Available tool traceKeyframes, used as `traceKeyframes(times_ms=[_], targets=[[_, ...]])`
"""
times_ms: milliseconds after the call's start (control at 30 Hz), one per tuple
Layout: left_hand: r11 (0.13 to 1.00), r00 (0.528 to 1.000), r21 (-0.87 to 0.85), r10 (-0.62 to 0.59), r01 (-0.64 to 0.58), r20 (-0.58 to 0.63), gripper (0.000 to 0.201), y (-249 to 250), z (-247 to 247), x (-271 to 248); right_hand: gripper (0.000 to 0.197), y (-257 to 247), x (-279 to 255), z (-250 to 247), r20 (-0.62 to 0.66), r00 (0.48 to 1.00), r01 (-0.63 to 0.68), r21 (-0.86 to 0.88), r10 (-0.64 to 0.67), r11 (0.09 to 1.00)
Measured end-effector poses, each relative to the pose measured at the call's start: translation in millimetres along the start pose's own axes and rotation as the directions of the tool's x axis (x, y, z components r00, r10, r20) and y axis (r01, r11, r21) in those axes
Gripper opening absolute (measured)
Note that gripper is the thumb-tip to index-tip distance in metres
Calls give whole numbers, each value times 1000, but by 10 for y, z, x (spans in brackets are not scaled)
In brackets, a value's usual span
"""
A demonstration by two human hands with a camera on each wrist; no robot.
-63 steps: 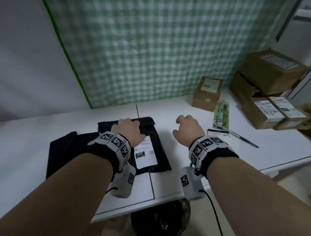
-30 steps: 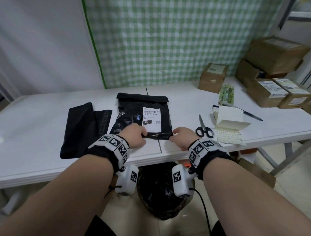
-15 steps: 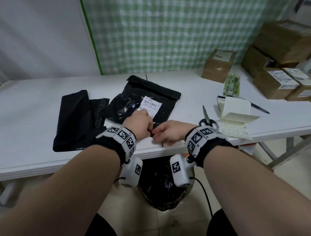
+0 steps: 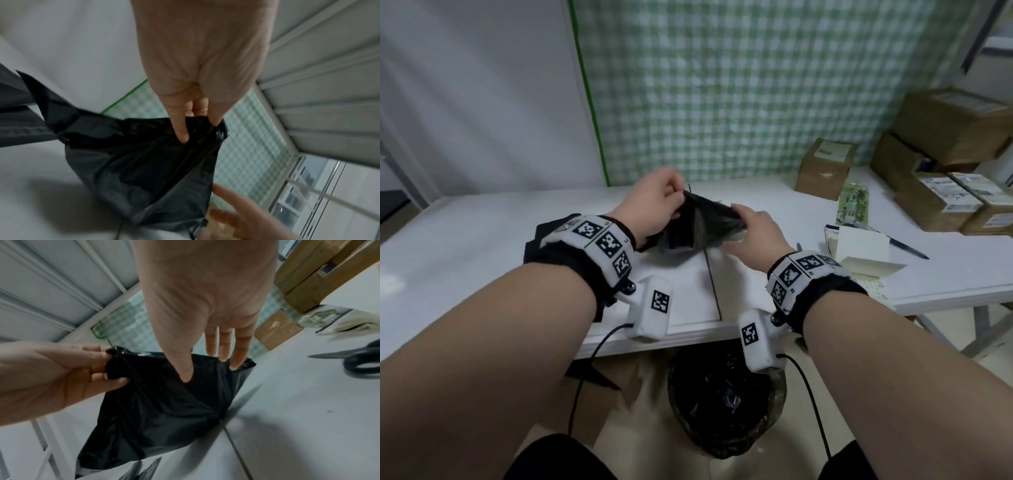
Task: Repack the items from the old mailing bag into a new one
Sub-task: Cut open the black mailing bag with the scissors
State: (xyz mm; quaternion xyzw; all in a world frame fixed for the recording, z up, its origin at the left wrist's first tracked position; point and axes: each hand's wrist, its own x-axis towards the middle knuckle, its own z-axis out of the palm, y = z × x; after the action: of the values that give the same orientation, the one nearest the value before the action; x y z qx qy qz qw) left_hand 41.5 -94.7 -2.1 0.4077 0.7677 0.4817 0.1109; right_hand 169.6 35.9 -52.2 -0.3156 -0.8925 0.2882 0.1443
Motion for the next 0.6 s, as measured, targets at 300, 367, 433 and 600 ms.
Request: traceKeyframes(times_ms=[300,367,433,600], targets=[[952,997,-307,-19,-5,-76,21,394,-369,-58,23,-161,-23,-236,-94,995,-60,-203,42,977],[992,996,-121,22,-32,-83,26,399,-408,-74,21,-177,-34,-281,-124,992,-44,-176,22,983],[989,990,136,80,-63,-117,30,384,-443,-80,22,-253,-34,-348,-194,981,-6,-153,-24,988],[886,943,460,200,-59,-265,22,337,-496,-57,25,-458,-43,-557,-480,856,98,-212,-191,972]])
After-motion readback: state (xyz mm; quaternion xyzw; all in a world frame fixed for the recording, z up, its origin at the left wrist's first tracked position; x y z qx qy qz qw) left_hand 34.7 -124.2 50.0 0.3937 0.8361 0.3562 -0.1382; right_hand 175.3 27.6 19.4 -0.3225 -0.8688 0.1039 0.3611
